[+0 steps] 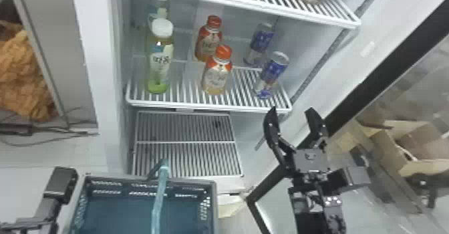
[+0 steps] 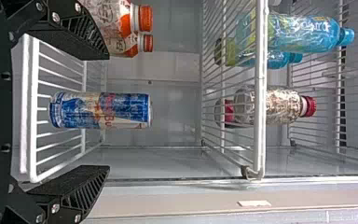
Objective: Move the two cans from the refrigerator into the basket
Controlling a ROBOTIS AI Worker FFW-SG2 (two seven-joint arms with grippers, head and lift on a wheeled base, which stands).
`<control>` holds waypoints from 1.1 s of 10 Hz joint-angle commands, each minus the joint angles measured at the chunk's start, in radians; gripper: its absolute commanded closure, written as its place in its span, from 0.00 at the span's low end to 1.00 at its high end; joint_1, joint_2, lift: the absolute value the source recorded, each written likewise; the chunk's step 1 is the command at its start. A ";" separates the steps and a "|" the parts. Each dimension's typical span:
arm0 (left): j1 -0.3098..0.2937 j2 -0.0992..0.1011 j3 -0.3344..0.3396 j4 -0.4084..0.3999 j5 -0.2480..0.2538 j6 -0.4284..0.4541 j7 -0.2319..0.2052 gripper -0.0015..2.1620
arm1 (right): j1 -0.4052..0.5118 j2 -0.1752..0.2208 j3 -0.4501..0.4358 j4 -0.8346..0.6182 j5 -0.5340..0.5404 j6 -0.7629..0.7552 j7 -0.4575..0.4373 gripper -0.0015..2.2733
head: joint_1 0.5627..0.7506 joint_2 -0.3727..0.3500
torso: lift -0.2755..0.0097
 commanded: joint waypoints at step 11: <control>-0.002 0.003 -0.008 0.000 0.016 0.013 0.004 0.56 | -0.156 -0.036 0.036 0.084 -0.047 0.124 -0.006 0.06 | 0.70 0.03 | 0.03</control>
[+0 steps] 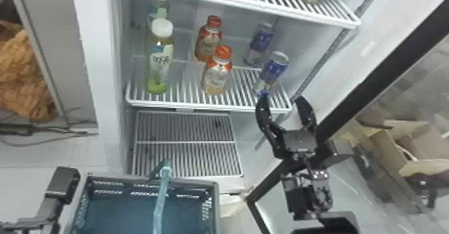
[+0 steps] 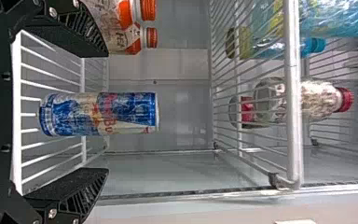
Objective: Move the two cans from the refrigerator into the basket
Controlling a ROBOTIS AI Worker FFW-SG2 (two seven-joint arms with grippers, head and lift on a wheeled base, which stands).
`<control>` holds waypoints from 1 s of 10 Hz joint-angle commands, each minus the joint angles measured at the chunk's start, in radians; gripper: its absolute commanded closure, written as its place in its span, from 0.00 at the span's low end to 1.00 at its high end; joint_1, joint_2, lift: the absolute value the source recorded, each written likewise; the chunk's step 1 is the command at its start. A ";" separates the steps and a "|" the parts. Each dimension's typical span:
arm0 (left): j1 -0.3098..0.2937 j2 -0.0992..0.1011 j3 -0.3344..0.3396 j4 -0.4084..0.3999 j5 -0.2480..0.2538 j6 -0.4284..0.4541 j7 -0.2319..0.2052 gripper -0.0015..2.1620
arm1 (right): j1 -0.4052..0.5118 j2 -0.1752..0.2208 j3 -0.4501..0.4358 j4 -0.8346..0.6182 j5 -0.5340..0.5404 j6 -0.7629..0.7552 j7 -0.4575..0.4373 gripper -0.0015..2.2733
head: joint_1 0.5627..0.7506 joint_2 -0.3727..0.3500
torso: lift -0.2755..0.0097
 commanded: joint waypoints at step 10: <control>0.000 -0.002 -0.010 0.000 0.015 0.013 0.010 0.56 | -0.200 -0.037 0.026 0.108 0.006 0.109 0.000 0.06 | 0.70 0.03 | 0.03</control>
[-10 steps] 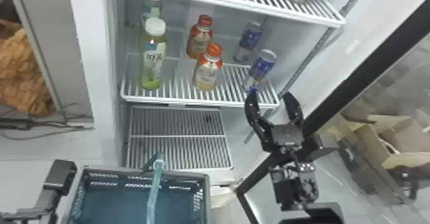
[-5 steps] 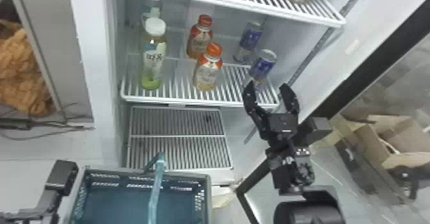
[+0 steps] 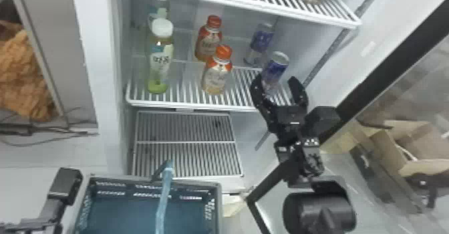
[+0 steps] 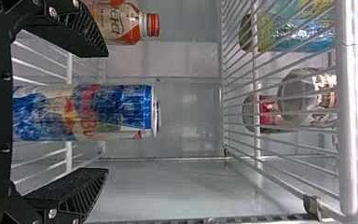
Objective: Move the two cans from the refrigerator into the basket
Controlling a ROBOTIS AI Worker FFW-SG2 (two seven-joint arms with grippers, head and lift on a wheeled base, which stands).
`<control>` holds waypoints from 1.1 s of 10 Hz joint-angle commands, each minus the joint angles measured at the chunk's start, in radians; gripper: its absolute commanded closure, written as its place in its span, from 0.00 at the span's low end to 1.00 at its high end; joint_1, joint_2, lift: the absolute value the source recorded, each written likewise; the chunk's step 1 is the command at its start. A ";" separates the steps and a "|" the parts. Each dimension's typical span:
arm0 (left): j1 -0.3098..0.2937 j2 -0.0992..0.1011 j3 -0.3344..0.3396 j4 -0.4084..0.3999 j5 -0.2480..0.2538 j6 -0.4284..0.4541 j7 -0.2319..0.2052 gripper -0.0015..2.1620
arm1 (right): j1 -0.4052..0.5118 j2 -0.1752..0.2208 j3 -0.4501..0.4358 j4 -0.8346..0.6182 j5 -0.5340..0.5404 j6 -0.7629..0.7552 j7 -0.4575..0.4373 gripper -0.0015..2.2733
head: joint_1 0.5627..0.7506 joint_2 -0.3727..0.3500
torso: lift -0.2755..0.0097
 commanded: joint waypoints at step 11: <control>-0.004 -0.002 -0.012 -0.027 0.000 0.013 0.015 0.56 | -0.029 -0.012 0.003 -0.062 0.008 0.116 -0.012 0.34 | 0.70 0.03 | 0.03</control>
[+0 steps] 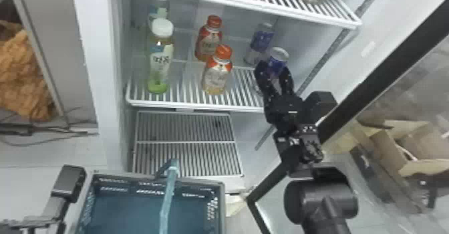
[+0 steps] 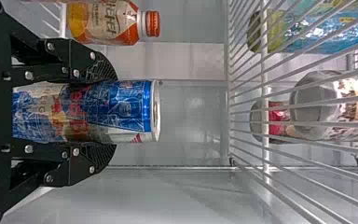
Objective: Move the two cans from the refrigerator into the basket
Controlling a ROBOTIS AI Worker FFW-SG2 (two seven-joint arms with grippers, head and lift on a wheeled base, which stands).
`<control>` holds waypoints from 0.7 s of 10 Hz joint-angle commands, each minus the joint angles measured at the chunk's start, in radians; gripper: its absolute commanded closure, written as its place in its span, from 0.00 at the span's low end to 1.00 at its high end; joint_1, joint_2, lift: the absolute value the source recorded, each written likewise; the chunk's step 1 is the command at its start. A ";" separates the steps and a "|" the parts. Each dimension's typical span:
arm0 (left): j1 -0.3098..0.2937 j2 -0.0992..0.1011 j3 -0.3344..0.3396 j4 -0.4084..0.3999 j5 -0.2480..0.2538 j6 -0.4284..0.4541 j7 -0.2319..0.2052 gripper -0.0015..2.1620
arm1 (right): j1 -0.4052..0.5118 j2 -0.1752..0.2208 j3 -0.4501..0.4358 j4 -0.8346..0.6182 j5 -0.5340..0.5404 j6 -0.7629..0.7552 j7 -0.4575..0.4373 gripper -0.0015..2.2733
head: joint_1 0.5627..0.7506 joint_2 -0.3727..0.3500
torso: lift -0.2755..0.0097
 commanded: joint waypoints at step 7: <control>0.005 -0.003 0.008 -0.019 0.003 0.013 0.008 0.56 | 0.259 0.026 -0.086 -0.352 -0.038 0.093 0.001 0.31 | 0.70 0.03 | 0.03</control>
